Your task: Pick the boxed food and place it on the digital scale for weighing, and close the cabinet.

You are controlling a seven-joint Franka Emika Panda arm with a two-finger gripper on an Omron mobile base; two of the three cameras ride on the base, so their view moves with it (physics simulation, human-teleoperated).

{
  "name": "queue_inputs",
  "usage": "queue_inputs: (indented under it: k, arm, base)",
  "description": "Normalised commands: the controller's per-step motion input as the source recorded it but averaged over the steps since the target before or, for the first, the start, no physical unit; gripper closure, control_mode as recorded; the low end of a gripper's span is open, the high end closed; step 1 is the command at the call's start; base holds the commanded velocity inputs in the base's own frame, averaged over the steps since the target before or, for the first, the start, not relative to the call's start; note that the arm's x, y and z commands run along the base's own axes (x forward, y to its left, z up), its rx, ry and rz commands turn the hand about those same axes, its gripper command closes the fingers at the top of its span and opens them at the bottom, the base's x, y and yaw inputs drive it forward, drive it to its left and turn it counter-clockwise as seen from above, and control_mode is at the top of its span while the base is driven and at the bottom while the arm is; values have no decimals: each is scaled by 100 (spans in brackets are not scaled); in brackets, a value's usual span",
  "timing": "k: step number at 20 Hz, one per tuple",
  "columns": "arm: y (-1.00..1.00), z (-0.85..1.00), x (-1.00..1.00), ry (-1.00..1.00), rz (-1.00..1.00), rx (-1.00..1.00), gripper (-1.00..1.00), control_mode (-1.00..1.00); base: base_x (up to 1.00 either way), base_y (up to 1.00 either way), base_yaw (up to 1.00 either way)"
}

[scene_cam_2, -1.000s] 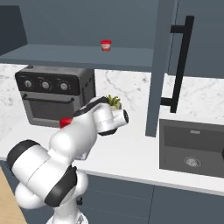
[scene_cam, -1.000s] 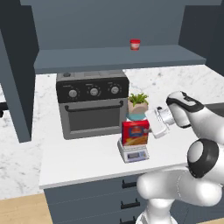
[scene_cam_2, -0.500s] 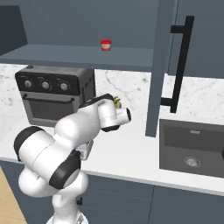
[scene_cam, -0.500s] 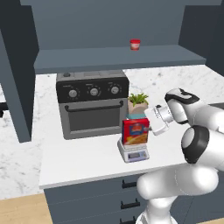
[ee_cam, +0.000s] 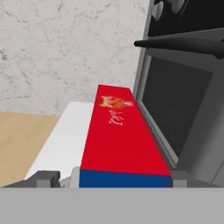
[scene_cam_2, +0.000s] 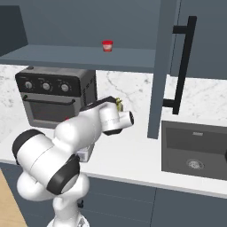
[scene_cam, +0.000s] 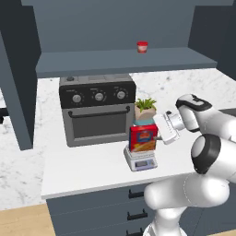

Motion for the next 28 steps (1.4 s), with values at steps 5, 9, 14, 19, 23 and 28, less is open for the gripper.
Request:
queue_inputs:
  k: [5, 9, 14, 19, 23, 28]
  arm:
    - [-1, 5, 0, 0, 0, 0, -100, -100]
    - [-1, 38, -1, -5, 0, 0, -100, -100]
    - [1, 63, -15, -2, 0, 0, -100, -100]
    - [1, 29, -42, -8, -6, 8, -100, -100]
    - [30, 18, -52, -21, -13, 4, -100, -100]
    - [11, 38, -53, -17, -20, 3, -100, -100]
  base:
    - [0, 0, 0]
    - [0, 0, 0]
    - [0, 0, 0]
    - [0, 0, 0]
    - [0, 0, 0]
    - [0, 0, 0]
